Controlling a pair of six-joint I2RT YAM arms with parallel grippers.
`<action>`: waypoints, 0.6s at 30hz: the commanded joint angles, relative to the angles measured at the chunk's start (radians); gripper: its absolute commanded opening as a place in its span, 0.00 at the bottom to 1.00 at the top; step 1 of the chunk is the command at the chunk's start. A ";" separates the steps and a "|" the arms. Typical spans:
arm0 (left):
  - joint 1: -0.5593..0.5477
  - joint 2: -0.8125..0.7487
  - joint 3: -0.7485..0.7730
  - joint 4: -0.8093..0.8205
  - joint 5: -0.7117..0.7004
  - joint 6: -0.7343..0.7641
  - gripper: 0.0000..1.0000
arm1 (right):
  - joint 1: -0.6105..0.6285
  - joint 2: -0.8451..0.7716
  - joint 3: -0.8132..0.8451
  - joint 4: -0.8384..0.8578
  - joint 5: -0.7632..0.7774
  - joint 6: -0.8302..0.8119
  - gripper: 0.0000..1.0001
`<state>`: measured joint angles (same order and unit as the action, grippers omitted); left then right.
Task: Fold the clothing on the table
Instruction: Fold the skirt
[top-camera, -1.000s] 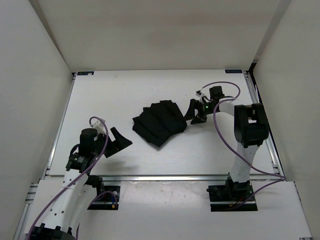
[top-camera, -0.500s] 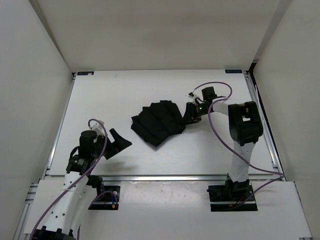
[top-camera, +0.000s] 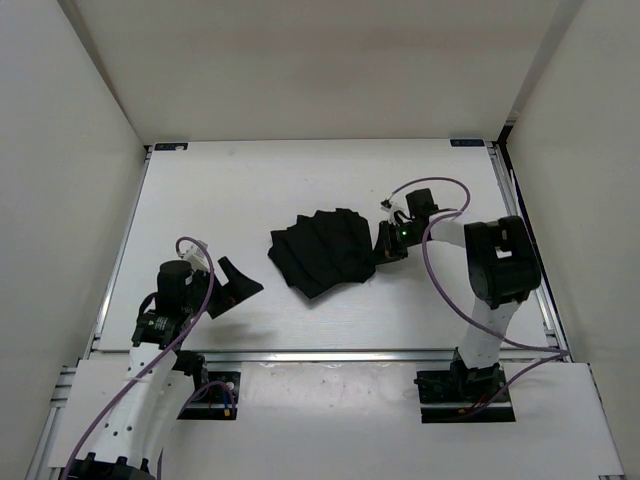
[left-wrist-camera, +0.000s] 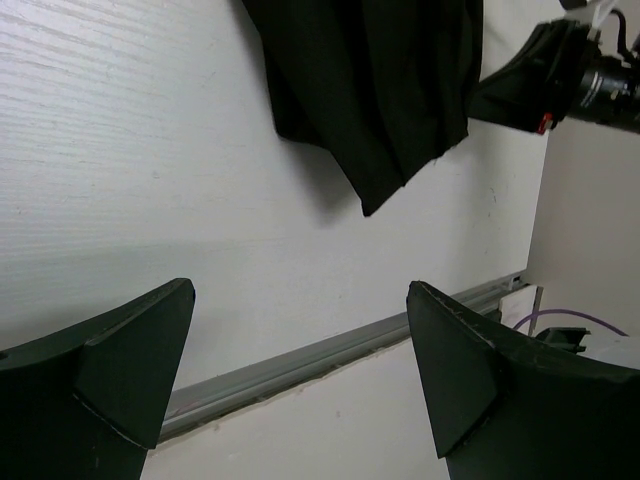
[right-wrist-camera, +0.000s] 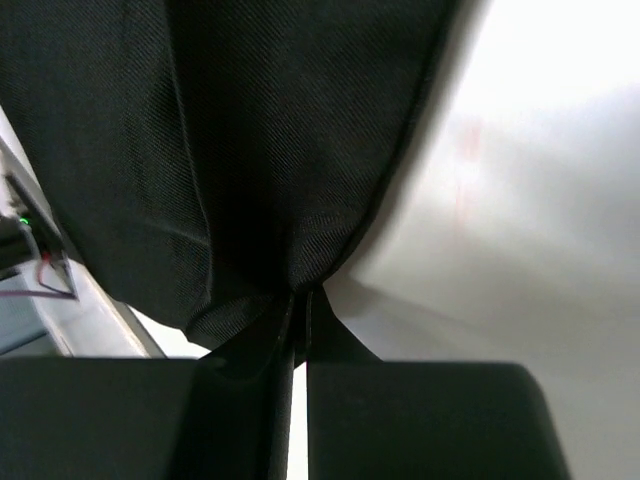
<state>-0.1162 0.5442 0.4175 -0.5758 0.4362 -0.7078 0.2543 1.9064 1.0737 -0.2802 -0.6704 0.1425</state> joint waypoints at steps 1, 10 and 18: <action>0.006 -0.007 0.001 0.007 0.022 0.021 0.99 | 0.005 -0.124 -0.105 -0.002 0.116 -0.018 0.00; -0.013 0.020 0.006 0.016 0.009 0.062 0.98 | 0.117 -0.372 -0.248 0.032 0.157 -0.084 0.55; -0.045 0.103 0.119 -0.102 -0.149 0.172 0.98 | -0.068 -0.562 -0.252 -0.010 0.282 -0.092 0.77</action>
<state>-0.1711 0.6296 0.4717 -0.6369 0.3580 -0.5968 0.2443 1.4105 0.8055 -0.2783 -0.4702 0.0792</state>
